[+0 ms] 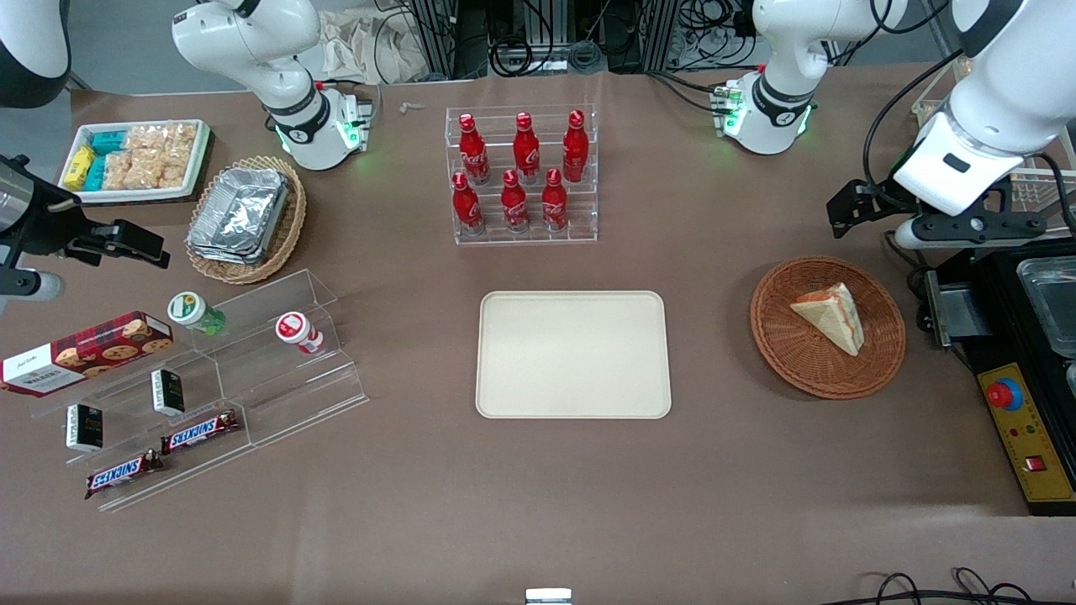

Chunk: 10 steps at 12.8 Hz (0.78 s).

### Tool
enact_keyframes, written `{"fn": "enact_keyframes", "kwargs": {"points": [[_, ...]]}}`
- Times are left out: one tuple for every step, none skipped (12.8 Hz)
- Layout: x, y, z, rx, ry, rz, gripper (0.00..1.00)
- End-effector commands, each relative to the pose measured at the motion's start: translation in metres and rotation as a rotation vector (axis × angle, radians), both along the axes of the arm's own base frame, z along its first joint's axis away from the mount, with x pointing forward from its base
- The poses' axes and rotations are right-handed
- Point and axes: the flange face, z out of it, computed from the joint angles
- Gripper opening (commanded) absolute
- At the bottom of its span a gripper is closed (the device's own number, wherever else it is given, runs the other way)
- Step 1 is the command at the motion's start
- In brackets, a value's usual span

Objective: Place sandwich from basket to tray
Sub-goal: 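Move the left gripper over the wicker basket holding the sandwich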

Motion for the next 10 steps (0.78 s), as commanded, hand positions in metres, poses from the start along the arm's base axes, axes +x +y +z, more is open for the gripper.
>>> {"fn": "enact_keyframes", "kwargs": {"points": [[-0.007,0.001,0.006,-0.01,0.002,-0.008,1.0],[-0.007,0.001,0.007,-0.016,0.003,-0.003,1.0],[-0.006,0.002,0.007,-0.017,0.002,-0.005,1.0],[-0.006,0.003,0.007,-0.013,0.004,0.001,1.0],[-0.005,0.004,0.006,-0.01,0.005,0.002,1.0],[-0.007,0.006,0.005,-0.007,0.015,-0.008,1.0],[-0.006,0.02,0.004,-0.008,0.04,0.024,1.0],[-0.008,0.032,0.004,-0.006,0.055,0.045,1.0],[-0.008,0.039,0.005,-0.001,0.053,0.065,1.0],[-0.006,0.06,0.004,-0.008,0.055,0.117,1.0]]}}
